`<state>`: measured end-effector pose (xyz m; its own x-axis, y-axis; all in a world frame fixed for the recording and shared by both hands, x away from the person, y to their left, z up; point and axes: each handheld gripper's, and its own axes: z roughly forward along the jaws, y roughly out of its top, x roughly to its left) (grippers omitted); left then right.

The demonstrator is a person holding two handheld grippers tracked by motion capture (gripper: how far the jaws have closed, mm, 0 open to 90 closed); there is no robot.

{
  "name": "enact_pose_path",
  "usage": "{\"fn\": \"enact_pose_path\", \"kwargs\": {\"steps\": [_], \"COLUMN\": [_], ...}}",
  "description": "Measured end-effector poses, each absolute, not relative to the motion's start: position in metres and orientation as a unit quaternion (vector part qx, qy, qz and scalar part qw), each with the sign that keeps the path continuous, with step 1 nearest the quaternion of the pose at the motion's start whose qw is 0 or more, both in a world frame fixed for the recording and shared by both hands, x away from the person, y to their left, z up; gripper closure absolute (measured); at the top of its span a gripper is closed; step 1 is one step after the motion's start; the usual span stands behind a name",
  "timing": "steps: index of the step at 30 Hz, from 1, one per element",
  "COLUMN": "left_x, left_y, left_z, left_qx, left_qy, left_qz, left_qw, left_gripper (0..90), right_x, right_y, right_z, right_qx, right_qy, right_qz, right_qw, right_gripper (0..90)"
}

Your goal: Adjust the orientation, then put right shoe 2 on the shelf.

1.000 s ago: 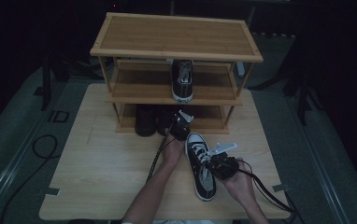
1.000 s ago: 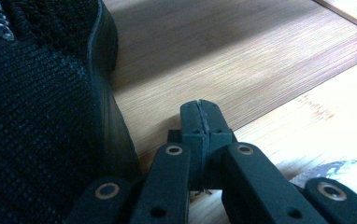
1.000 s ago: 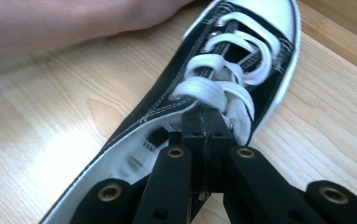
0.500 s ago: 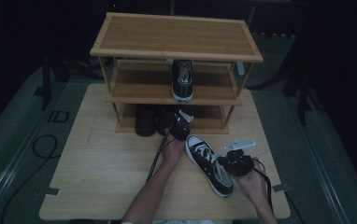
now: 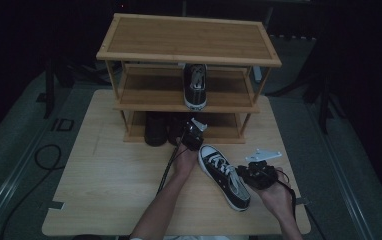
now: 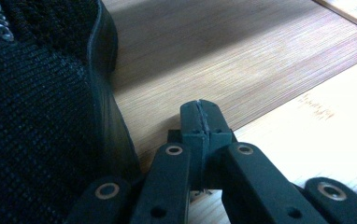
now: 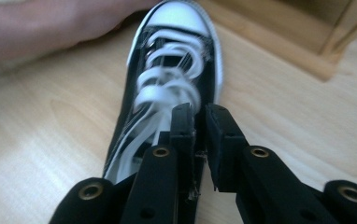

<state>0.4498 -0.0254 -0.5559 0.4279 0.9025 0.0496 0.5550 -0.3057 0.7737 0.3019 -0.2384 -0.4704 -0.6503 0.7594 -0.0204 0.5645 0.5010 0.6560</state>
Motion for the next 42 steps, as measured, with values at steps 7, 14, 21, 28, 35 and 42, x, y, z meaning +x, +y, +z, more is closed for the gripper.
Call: {"fn": "enact_pose_path", "kwargs": {"steps": [7, 14, 21, 28, 35, 42], "left_x": [0.45, 0.45, 0.45, 0.45, 0.45, 0.45], "left_y": [-0.025, -0.025, -0.025, -0.025, -0.025, -0.025], "left_z": [-0.556, -0.556, -0.556, -0.556, -0.556, -0.556], "left_qx": [0.769, 0.769, 0.769, 0.769, 0.769, 0.768], "left_qy": [0.474, 0.474, 0.474, 0.475, 0.475, 0.475], "left_qz": [0.248, 0.248, 0.248, 0.248, 0.248, 0.248], "left_qw": [0.35, 0.35, 0.35, 0.35, 0.35, 0.35], "left_gripper": [90.0, 90.0, 90.0, 90.0, 90.0, 90.0], "right_x": [0.31, 0.318, 0.323, 0.326, 0.325, 0.324], "right_y": [-0.231, -0.224, -0.224, -0.224, -0.225, -0.224], "right_z": [-0.486, -0.496, -0.498, -0.499, -0.499, -0.498], "right_qx": [0.399, 0.401, 0.408, 0.412, 0.414, 0.413], "right_qy": [0.863, 0.869, 0.868, 0.867, 0.864, 0.864], "right_qz": [0.278, 0.263, 0.26, 0.261, 0.267, 0.264], "right_qw": [0.135, 0.123, 0.112, 0.104, 0.105, 0.112], "right_gripper": [77.0, 77.3, 76.4, 75.8, 85.6, 87.6]}}
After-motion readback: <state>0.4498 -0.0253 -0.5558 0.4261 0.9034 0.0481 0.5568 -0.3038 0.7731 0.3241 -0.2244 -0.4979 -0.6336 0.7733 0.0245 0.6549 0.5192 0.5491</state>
